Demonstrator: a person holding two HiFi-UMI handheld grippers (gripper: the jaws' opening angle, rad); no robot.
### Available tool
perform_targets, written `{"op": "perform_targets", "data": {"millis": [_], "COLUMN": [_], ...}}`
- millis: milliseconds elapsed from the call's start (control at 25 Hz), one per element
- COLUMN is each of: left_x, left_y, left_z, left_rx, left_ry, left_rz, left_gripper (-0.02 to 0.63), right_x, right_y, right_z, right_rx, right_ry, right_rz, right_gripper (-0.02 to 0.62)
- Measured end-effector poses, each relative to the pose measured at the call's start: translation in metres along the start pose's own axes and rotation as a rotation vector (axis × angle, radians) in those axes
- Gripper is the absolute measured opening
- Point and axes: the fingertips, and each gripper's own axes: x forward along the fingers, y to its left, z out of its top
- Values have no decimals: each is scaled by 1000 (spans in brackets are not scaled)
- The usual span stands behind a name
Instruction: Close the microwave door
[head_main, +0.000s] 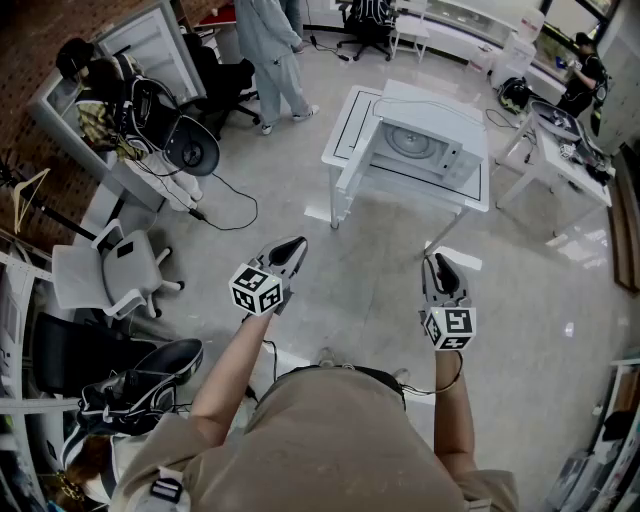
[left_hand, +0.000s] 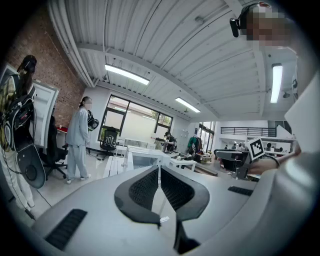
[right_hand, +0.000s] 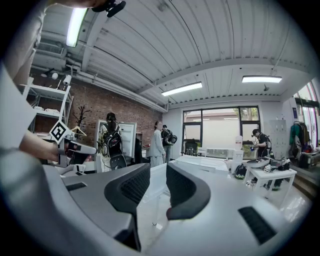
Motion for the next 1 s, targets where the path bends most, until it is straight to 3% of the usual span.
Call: {"op": "perform_targets", "data": {"millis": [320, 560, 1000], "left_x": [-1, 4, 57], "left_y": [7, 5, 2], "left_z": [0, 0, -3], "left_rx": [8, 26, 70], "left_ry": [10, 21, 48], "left_rz": [-12, -36, -18], "left_gripper": [3, 3, 6], "right_x": [6, 7, 10], "right_y": [6, 5, -27], "right_z": [-6, -8, -3], "right_rx": [9, 90, 63], "right_ry": [10, -8, -11], "right_rz": [0, 12, 44], "right_gripper": [104, 109, 109]}}
